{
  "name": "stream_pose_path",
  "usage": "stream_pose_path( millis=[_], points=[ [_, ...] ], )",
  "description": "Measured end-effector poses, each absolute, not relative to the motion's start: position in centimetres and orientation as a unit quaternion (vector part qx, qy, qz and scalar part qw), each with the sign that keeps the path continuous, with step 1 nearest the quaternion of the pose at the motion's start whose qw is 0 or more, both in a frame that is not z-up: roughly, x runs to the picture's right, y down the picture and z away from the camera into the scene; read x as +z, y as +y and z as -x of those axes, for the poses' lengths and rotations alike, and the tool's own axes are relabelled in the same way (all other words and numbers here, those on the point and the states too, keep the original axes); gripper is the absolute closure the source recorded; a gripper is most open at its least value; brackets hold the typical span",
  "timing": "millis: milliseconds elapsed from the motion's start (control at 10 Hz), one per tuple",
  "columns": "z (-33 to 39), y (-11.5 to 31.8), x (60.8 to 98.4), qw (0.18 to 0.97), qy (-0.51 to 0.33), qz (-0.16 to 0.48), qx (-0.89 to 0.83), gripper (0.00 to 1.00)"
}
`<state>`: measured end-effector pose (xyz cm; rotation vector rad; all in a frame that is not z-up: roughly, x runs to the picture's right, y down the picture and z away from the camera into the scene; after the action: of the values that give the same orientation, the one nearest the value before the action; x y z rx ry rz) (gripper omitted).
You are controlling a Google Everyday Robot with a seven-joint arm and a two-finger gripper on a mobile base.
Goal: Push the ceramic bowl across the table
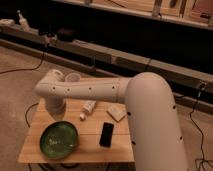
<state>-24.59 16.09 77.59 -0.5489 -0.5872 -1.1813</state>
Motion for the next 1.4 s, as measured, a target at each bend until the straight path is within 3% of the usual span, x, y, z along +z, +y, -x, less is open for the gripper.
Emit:
stream_pose_path(
  millis=[700, 1100, 1400],
  points=[
    [24.5, 16.2, 77.7, 0.756, -0.272, 0.253, -0.538, 1.0],
    [25.9, 20.5, 80.8, 0.732, -0.299, 0.273, -0.548, 1.0],
    [25.8, 21.0, 82.7, 0.718, -0.281, 0.287, -0.568, 1.0]
  ],
)
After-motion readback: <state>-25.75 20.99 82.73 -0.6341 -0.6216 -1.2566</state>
